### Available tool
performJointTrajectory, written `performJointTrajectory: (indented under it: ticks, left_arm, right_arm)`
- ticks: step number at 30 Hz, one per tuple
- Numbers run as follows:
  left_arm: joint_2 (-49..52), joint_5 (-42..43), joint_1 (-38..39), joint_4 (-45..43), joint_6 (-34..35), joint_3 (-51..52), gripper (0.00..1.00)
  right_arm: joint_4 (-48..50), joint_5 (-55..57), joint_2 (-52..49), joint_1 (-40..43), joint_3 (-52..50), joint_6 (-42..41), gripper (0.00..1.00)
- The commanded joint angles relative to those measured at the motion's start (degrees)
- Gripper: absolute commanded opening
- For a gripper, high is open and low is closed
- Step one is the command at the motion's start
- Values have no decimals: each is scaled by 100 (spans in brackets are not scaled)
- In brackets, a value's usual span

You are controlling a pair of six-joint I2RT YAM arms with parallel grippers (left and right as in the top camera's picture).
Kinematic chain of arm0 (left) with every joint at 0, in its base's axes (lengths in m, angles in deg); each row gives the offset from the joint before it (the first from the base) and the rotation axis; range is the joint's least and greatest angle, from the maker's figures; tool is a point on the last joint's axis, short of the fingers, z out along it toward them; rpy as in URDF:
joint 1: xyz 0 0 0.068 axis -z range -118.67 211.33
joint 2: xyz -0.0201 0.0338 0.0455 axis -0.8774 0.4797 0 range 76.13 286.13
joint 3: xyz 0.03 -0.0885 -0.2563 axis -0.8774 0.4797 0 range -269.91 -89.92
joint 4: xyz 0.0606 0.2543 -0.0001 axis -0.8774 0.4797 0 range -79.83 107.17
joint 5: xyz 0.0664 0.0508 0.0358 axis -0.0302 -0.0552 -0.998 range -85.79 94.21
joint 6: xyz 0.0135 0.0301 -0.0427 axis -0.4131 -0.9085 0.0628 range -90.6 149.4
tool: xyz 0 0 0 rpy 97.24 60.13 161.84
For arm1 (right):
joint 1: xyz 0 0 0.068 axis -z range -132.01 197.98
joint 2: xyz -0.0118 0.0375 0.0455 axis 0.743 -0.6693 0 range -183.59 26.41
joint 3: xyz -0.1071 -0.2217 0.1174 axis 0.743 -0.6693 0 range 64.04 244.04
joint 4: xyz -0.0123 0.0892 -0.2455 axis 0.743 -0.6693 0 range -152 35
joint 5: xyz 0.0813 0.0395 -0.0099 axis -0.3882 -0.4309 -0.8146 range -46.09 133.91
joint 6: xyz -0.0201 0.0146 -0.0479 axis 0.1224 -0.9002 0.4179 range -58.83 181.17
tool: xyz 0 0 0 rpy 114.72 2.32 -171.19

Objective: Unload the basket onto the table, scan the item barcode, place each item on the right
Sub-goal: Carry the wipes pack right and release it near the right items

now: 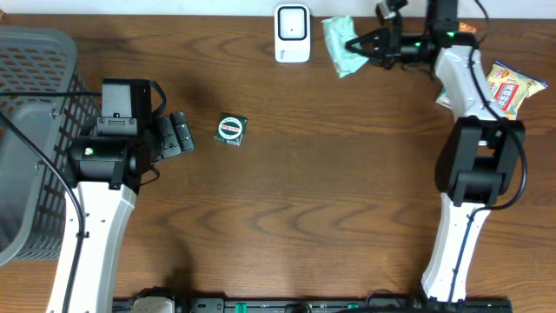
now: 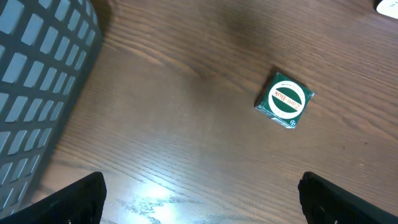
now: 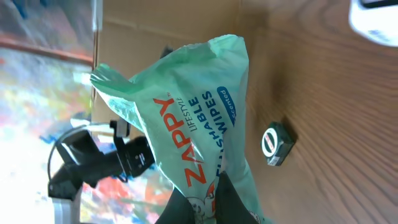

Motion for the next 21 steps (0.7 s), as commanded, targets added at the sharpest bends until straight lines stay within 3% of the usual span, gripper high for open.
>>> performJointTrajectory:
  ticks: [1, 14, 21]
  left_arm:
    - [-24, -76, -20, 22, -31, -28, 98]
    - [-24, -76, -20, 22, -31, -28, 98]
    - [-24, -76, -20, 22, -31, -28, 98]
  right_arm:
    - [-9, -238, 251, 83, 4, -179, 1]
    - [15, 85, 249, -186, 4, -177, 1]
    - [9, 1314, 251, -726, 4, -103, 1]
